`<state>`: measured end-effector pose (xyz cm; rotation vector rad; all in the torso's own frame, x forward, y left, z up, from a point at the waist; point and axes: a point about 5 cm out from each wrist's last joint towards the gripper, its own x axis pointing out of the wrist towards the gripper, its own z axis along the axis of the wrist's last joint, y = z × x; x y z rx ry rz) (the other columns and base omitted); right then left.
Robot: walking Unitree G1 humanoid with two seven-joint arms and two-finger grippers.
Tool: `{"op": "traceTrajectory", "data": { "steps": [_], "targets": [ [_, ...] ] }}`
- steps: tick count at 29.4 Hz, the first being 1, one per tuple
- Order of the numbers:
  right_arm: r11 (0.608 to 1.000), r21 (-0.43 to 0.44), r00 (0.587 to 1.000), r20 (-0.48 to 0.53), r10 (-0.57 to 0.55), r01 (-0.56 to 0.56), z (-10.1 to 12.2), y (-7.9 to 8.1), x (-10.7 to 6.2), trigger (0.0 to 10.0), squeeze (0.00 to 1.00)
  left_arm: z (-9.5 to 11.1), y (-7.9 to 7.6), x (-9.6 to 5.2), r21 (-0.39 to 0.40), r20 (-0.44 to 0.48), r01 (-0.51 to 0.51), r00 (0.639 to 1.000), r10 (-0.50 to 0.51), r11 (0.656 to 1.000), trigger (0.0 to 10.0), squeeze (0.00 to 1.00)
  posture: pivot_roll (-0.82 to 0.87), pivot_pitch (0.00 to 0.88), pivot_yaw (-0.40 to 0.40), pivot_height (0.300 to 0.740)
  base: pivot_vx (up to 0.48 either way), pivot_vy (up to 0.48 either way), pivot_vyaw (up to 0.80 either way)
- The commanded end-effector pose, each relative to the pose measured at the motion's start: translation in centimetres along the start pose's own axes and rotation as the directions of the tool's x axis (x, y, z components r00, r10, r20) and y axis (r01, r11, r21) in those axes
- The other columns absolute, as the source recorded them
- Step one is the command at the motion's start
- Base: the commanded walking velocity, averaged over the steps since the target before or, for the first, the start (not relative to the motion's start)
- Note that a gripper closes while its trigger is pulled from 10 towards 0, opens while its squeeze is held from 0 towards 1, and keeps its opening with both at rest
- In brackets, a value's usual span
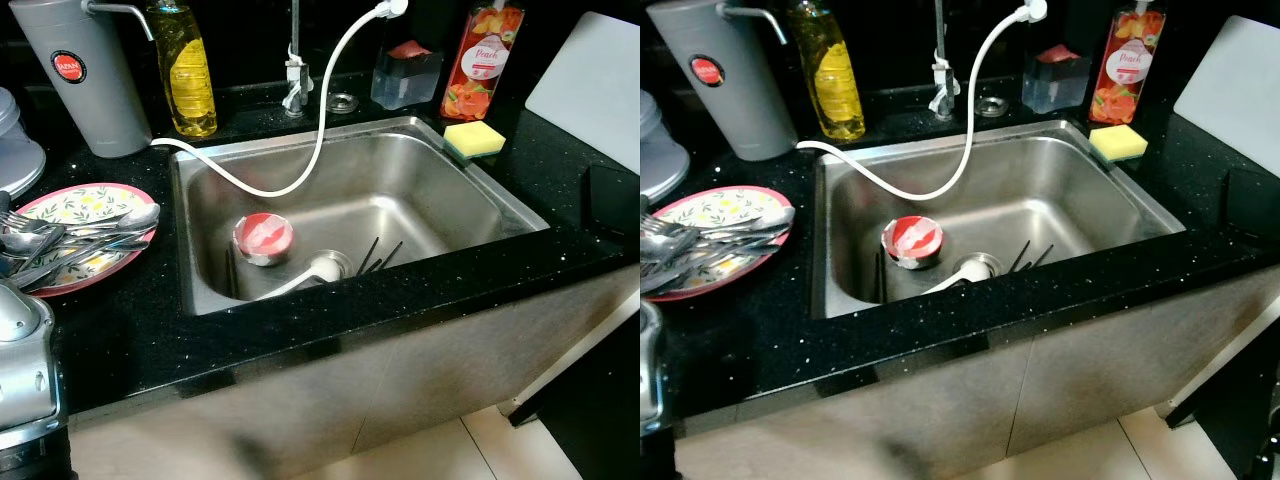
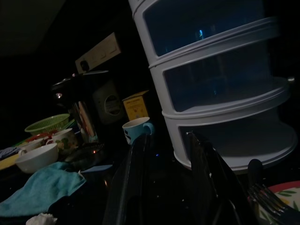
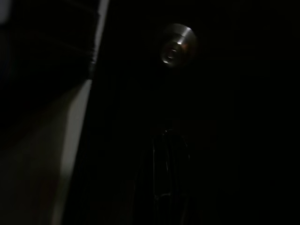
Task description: Kitchen organization
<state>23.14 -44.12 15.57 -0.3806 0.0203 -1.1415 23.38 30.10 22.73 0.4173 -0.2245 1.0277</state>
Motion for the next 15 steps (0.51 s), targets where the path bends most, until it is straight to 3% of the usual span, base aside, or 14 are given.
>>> {"op": "traceTrajectory", "data": {
  "steps": [1,2,4,9,12,15],
  "targets": [
    [0.999,-0.012,0.999,0.018,-0.04,0.04,0.3,-1.0,0.5,10.0,0.0,-0.3,-0.3,-0.1,0.016,-0.014,0.004,1.0,-0.003,1.0,10.0,0.0,0.05,0.0,0.046,0.74,0.0,0.0,0.0],
    [0.999,-0.012,0.999,0.018,-0.04,0.04,0.3,-1.0,0.5,10.0,0.0,-0.3,-0.3,-0.1,0.016,-0.014,0.004,1.0,-0.003,1.0,10.0,0.0,0.05,0.0,0.046,0.74,0.0,0.0,0.0],
    [0.996,-0.016,0.995,0.02,-0.093,0.093,0.7,-2.8,1.5,10.0,0.0,-0.1,-0.7,-0.1,0.008,-0.011,0.019,1.0,-0.019,1.0,10.0,0.0,0.04,0.0,0.048,0.74,0.0,0.0,0.0],
    [0.993,-0.041,0.993,-0.013,-0.114,0.113,-0.2,-3.6,1.5,10.0,0.0,-0.1,-1.0,-0.1,0.004,-0.01,0.025,1.0,-0.025,1.0,10.0,0.0,0.04,0.0,0.048,0.74,0.0,0.0,0.0],
    [0.985,-0.101,0.979,-0.135,-0.155,0.143,-3.8,-5.4,0.3,10.0,0.0,0.1,-1.4,-0.2,-0.001,-0.005,0.042,0.999,-0.042,0.999,10.0,0.0,0.03,0.0,0.049,0.74,0.0,0.0,0.0],
    [0.98,-0.154,0.968,-0.195,-0.157,0.128,-6.0,-6.0,-0.8,10.0,0.0,0.1,-1.6,-0.3,-0.004,-0.004,0.05,0.999,-0.05,0.999,10.0,0.0,0.03,0.0,0.05,0.74,0.0,0.0,0.0]
  ]
}}
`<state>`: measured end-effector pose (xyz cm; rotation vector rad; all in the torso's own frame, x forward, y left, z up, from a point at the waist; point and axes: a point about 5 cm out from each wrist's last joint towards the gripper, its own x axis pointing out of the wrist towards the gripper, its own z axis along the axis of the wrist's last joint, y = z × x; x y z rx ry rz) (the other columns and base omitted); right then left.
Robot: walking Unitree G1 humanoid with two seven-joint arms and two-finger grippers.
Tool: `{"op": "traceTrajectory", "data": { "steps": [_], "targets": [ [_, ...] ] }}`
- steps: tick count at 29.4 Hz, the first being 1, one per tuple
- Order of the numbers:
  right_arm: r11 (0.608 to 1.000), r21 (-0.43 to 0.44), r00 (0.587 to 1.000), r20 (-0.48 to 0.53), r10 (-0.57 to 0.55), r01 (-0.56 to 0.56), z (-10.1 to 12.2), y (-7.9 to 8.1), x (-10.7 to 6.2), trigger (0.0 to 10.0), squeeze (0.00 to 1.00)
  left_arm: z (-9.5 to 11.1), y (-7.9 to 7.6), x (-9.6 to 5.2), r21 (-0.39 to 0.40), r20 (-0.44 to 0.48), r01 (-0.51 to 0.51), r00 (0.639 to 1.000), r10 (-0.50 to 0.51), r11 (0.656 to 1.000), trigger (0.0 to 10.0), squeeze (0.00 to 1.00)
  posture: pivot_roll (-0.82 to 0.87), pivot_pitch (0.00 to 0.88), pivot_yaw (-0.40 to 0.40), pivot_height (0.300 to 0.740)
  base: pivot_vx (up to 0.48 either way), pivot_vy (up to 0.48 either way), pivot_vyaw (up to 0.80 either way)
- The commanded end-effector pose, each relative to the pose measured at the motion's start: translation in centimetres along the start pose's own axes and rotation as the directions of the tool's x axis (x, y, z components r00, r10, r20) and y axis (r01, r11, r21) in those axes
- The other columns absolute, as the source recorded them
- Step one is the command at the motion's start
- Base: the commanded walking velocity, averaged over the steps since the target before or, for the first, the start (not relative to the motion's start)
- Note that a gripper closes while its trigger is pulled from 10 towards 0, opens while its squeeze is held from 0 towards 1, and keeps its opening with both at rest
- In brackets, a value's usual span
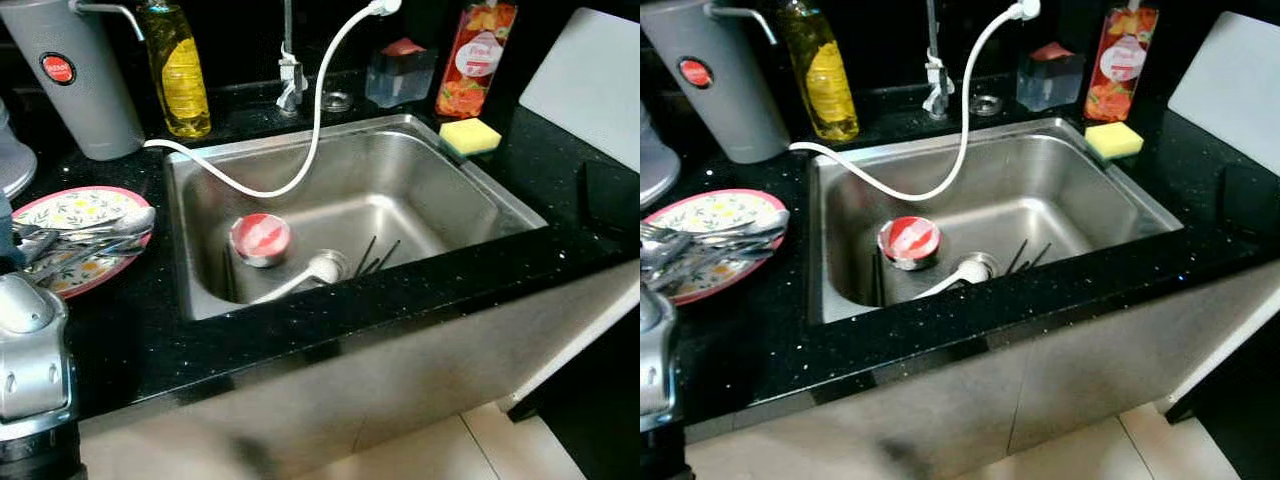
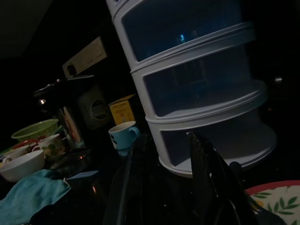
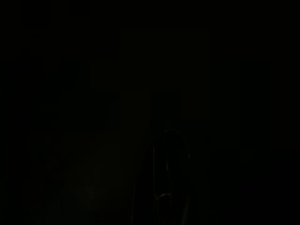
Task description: Kitchen organization
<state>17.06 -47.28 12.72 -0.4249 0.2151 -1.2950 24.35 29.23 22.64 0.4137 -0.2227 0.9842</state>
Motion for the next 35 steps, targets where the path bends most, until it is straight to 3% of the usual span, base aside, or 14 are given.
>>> {"op": "traceTrajectory", "data": {
  "steps": [1,4,6,10,11,13,14,16,19,21,23,29,31,35],
  "targets": [
    [1.0,-0.031,0.996,-0.086,-0.009,0.006,-2.4,-0.4,-0.8,10.0,0.0,-0.2,-0.4,-0.1,0.004,-0.007,0.012,1.0,-0.012,1.0,10.0,0.0,0.03,0.0,0.051,0.74,0.0,0.0,0.0],
    [0.995,-0.086,0.988,-0.155,0.029,-0.043,-4.8,-0.3,-1.9,10.0,0.0,-0.2,-0.5,-0.1,0.002,-0.006,0.018,1.0,-0.018,1.0,10.0,0.0,0.02,0.0,0.052,0.74,0.0,0.0,0.0],
    [0.968,-0.112,0.947,-0.258,0.191,-0.225,-7.7,1.4,-4.2,10.0,0.0,-0.2,-0.7,-0.1,-0.001,-0.006,0.026,1.0,-0.026,1.0,10.0,0.0,0.02,0.0,0.052,0.74,0.0,0.0,0.0],
    [0.917,-0.117,0.887,-0.326,0.328,-0.382,-9.4,3.0,-6.2,10.0,0.0,-0.1,-0.9,-0.2,-0.004,-0.006,0.032,0.999,-0.032,0.999,10.0,0.0,0.02,0.0,0.051,0.74,0.0,0.0,0.0],
    [0.883,-0.098,0.838,-0.376,0.395,-0.46,-10.6,4.0,-7.6,10.0,0.0,-0.1,-1.0,-0.2,-0.006,-0.006,0.036,0.999,-0.037,0.999,10.0,0.0,0.02,0.0,0.052,0.74,0.0,0.0,0.0],
    [0.883,-0.098,0.838,-0.376,0.395,-0.46,-10.6,4.0,-7.6,10.0,0.0,-0.1,-1.0,-0.2,-0.006,-0.006,0.036,0.999,-0.037,0.999,10.0,0.0,0.02,0.0,0.052,0.74,0.0,0.0,0.0],
    [0.848,-0.072,0.79,-0.411,0.455,-0.526,-11.4,4.9,-9.0,10.0,0.0,-0.1,-1.1,-0.3,-0.008,-0.005,0.04,0.999,-0.04,0.999,10.0,0.0,0.02,0.0,0.053,0.74,0.0,0.0,0.0],
    [0.685,-0.039,0.619,-0.468,0.63,-0.727,-12.9,8.1,-13.4,10.0,0.0,0.0,-1.3,-0.4,-0.011,-0.002,0.05,0.999,-0.05,0.999,10.0,0.0,0.02,0.0,0.052,0.74,0.0,0.0,0.0],
    [0.61,-0.037,0.548,-0.484,0.682,-0.791,-13.3,9.1,-15.0,10.0,0.0,0.1,-1.3,-0.4,-0.012,-0.001,0.053,0.999,-0.053,0.999,10.0,0.0,0.02,0.0,0.052,0.74,0.0,0.0,0.0],
    [0.424,-0.007,0.359,-0.544,0.758,-0.905,-14.3,10.5,-18.3,10.0,0.0,0.2,-1.3,-0.3,-0.012,0.007,0.054,0.999,-0.054,0.998,10.0,0.0,0.03,0.0,0.052,0.74,0.0,0.0,0.0],
    [0.282,-0.016,0.234,-0.605,0.761,-0.959,-15.3,10.7,-20.5,10.0,0.0,0.3,-1.2,-0.2,-0.011,0.013,0.054,0.998,-0.054,0.998,10.0,0.0,0.03,0.0,0.052,0.74,0.0,0.0,0.0],
    [0.194,-0.022,0.159,-0.665,0.729,-0.981,-16.7,10.0,-21.9,10.0,0.0,0.6,-1.7,-0.2,-0.022,0.029,0.093,0.995,-0.093,0.995,10.0,0.0,0.05,0.0,0.053,0.74,0.0,0.0,0.0],
    [0.11,0.0,0.077,-0.713,0.697,-0.994,-18.2,9.0,-24.0,10.0,0.0,1.6,-2.9,-0.8,-0.044,0.086,0.21,0.975,-0.206,0.977,10.0,0.0,0.07,0.0,0.052,0.74,0.0,0.0,0.0],
    [0.084,-0.01,0.064,-0.725,0.685,-0.996,-18.5,9.1,-25.0,10.0,0.0,2.4,-3.5,-1.4,-0.046,0.13,0.275,0.955,-0.267,0.96,10.0,0.0,0.08,0.0,0.048,0.74,0.0,0.0,0.0]
  ]
}}
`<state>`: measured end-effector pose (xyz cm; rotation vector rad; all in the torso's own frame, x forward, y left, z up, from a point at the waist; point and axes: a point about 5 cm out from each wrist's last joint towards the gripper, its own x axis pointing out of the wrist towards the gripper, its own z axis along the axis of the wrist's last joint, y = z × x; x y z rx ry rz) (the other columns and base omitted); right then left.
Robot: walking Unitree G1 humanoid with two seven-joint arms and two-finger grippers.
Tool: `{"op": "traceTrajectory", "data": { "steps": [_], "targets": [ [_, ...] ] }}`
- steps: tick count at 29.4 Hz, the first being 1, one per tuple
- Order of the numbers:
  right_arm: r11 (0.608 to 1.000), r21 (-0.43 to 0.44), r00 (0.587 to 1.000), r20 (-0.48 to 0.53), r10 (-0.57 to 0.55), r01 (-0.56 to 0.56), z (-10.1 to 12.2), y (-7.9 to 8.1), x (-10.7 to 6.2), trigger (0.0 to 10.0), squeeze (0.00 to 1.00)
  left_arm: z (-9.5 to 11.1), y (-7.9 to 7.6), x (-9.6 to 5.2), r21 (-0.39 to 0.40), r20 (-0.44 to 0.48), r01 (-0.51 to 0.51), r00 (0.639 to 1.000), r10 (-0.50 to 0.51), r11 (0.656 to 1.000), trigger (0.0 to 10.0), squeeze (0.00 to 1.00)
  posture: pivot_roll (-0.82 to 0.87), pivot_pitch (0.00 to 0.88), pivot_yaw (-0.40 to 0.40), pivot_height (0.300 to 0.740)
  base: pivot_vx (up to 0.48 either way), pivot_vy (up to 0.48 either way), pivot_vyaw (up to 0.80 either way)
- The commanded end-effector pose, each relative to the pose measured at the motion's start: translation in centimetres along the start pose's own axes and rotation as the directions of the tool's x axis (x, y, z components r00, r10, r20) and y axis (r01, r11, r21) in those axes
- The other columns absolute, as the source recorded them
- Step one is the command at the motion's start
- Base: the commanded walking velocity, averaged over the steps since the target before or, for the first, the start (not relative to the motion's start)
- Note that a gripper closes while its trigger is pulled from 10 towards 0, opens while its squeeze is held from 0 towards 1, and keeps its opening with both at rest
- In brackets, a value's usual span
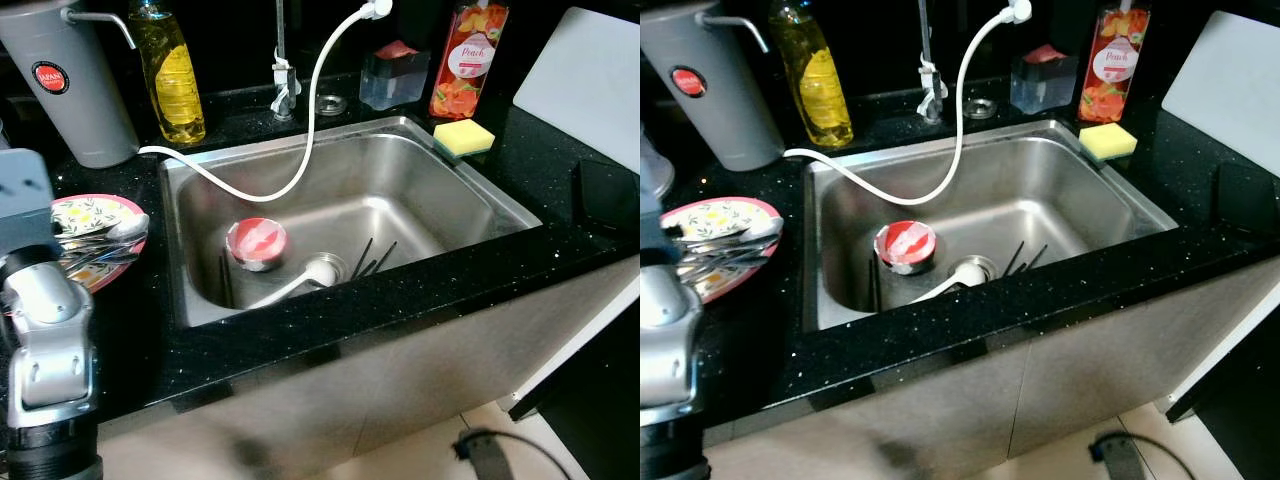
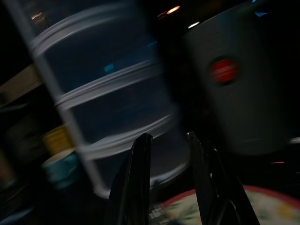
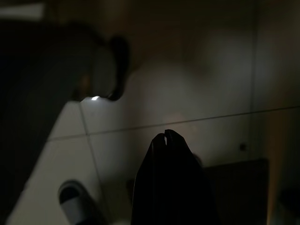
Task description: Kitchen organization
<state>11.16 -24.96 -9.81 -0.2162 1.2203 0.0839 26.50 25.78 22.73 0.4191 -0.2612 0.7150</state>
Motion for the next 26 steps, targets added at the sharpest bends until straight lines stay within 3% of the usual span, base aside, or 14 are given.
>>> {"op": "traceTrajectory", "data": {
  "steps": [1,6,8,9,12,13,15,18,20,25,26],
  "targets": [
    [1.0,-0.022,1.0,-0.006,0.004,-0.004,0.2,0.4,0.1,10.0,0.0,1.0,-0.4,-0.1,-0.004,0.061,0.048,0.997,-0.048,0.999,10.0,0.0,0.08,0.0,0.048,0.74,0.0,0.0,0.0],
    [1.0,-0.021,1.0,0.02,-0.008,0.009,1.1,0.6,0.3,10.0,0.0,1.8,-1.0,-0.6,-0.018,0.111,0.11,0.988,-0.108,0.994,10.0,0.0,0.08,0.0,0.041,0.74,0.0,0.0,0.0],
    [0.999,-0.023,0.998,0.059,-0.036,0.038,2.4,0.3,0.3,10.0,0.0,3.4,-2.0,-1.2,-0.071,0.186,0.232,0.959,-0.215,0.97,10.0,0.0,0.09,0.0,0.035,0.74,0.0,0.0,0.0],
    [0.999,-0.023,0.998,0.059,-0.036,0.038,2.4,0.3,0.3,10.0,0.0,3.4,-2.0,-1.2,-0.071,0.186,0.232,0.959,-0.215,0.97,10.0,0.0,0.09,0.0,0.035,0.74,0.0,0.0,0.0],
    [0.998,-0.012,0.994,0.09,-0.062,0.064,3.4,-0.2,0.3,10.0,0.0,5.8,-3.3,-2.3,-0.151,0.286,0.426,0.883,-0.373,0.892,10.0,0.0,0.09,0.0,0.03,0.74,0.0,0.0,0.0],
    [0.998,-0.012,0.994,0.09,-0.062,0.064,3.4,-0.2,0.3,10.0,0.0,5.8,-3.3,-2.3,-0.151,0.286,0.426,0.883,-0.373,0.892,10.0,0.0,0.09,0.0,0.03,0.74,0.0,0.0,0.0],
    [0.998,-0.016,0.993,0.094,-0.066,0.068,3.5,-0.3,0.3,10.0,0.0,6.7,-4.0,-2.9,-0.176,0.317,0.501,0.844,-0.433,0.847,10.0,0.0,0.08,0.0,0.033,0.74,0.0,0.0,0.0],
    [0.997,-0.019,0.993,0.094,-0.068,0.07,3.5,-0.4,0.2,10.0,0.0,7.2,-4.5,-3.1,-0.21,0.324,0.519,0.837,-0.441,0.829,10.0,0.0,0.08,0.0,0.036,0.74,0.0,0.0,0.0],
    [0.996,-0.042,0.995,0.074,-0.07,0.073,2.8,-0.4,0.2,10.0,0.0,8.2,-5.2,-3.1,-0.298,0.321,0.502,0.854,-0.41,0.812,10.0,0.0,0.07,0.0,0.033,0.74,0.0,0.0,0.0],
    [0.995,-0.077,0.997,0.039,-0.066,0.069,2.0,-0.1,0.2,10.0,0.0,8.8,-5.6,-3.3,-0.317,0.352,0.519,0.842,-0.41,0.794,10.0,0.0,0.07,0.0,0.017,0.74,0.0,0.0,0.0],
    [0.991,-0.121,0.998,0.033,-0.05,0.054,1.9,0.3,0.3,10.0,0.0,10.1,-6.2,-3.8,-0.332,0.402,0.575,0.804,-0.439,0.748,10.0,0.0,0.05,0.0,0.028,0.74,0.0,0.0,0.0]
  ]
}}
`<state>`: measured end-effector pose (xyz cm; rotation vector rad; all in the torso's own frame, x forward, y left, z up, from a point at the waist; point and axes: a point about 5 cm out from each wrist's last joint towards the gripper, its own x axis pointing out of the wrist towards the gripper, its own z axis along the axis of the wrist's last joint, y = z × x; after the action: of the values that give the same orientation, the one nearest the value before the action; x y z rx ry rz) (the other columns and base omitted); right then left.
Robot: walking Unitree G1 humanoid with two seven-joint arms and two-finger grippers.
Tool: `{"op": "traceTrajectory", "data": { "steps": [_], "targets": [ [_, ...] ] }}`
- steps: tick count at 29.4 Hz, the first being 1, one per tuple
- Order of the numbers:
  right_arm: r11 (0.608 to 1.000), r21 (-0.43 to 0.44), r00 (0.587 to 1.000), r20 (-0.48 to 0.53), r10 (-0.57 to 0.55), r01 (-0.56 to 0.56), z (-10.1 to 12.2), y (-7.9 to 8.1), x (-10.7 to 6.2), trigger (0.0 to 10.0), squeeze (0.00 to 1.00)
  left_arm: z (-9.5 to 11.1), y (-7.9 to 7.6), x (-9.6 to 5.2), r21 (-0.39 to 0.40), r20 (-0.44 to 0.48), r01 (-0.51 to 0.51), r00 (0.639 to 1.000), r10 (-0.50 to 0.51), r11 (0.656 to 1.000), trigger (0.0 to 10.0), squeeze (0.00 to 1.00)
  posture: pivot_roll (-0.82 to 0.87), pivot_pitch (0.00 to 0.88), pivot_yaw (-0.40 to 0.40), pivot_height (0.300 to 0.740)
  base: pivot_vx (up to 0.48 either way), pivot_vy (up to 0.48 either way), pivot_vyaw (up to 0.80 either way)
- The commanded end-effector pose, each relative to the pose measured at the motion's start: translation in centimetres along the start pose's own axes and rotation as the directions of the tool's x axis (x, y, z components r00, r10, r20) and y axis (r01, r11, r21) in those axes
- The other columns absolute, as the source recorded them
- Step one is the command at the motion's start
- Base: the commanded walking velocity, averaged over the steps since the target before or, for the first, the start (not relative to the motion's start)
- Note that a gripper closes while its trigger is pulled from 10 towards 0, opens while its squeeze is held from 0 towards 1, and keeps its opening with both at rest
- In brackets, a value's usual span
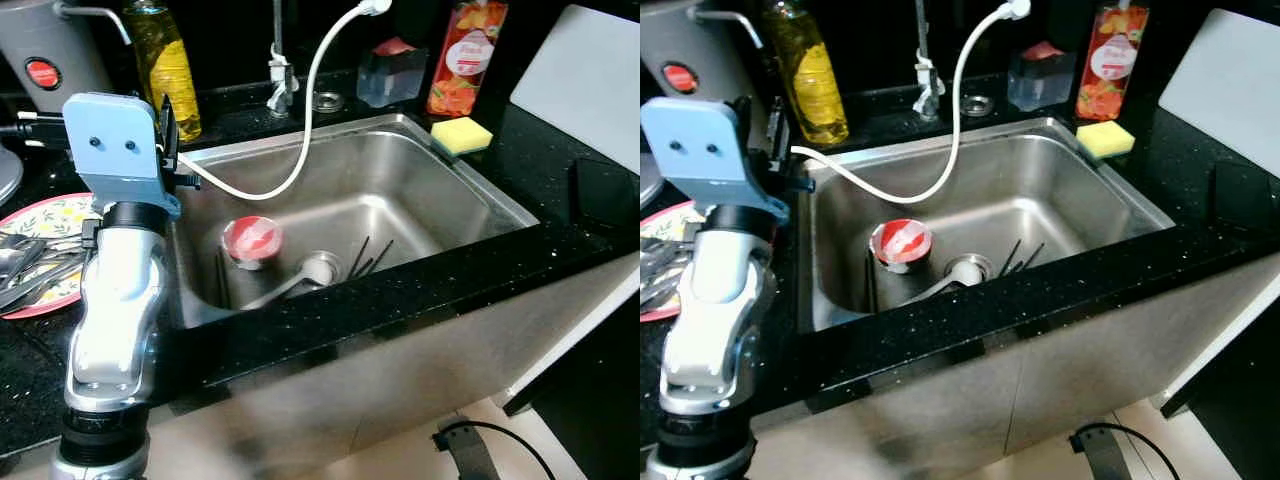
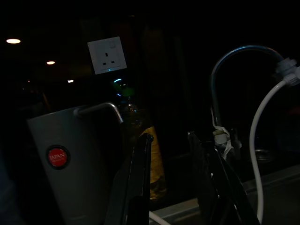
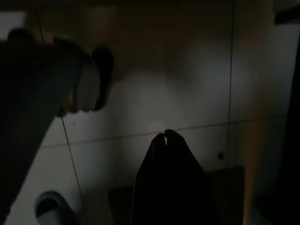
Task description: Kitchen organization
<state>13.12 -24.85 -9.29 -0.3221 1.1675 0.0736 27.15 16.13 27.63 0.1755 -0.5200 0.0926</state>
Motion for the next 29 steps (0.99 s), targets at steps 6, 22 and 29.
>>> {"op": "traceTrajectory", "data": {
  "steps": [6,22,29],
  "targets": [
    [1.0,-0.028,0.999,0.041,0.011,-0.009,1.6,0.5,0.2,10.0,0.0,2.1,-3.3,0.4,-0.141,0.078,0.193,0.98,-0.183,0.971,10.0,0.0,0.04,0.0,0.04,0.74,0.0,0.0,0.0],
    [0.998,-0.068,0.999,0.036,0.007,-0.005,2.1,1.5,0.4,10.0,0.0,1.4,-5.1,0.0,-0.21,0.023,0.208,0.978,-0.208,0.955,10.0,0.0,0.06,0.0,0.048,0.74,0.0,0.0,0.0],
    [0.998,-0.068,0.999,0.036,0.007,-0.005,2.1,1.5,0.4,10.0,0.0,1.4,-5.1,0.0,-0.21,0.023,0.208,0.978,-0.208,0.955,10.0,0.0,0.06,0.0,0.048,0.74,0.0,0.0,0.0]
  ]
}}
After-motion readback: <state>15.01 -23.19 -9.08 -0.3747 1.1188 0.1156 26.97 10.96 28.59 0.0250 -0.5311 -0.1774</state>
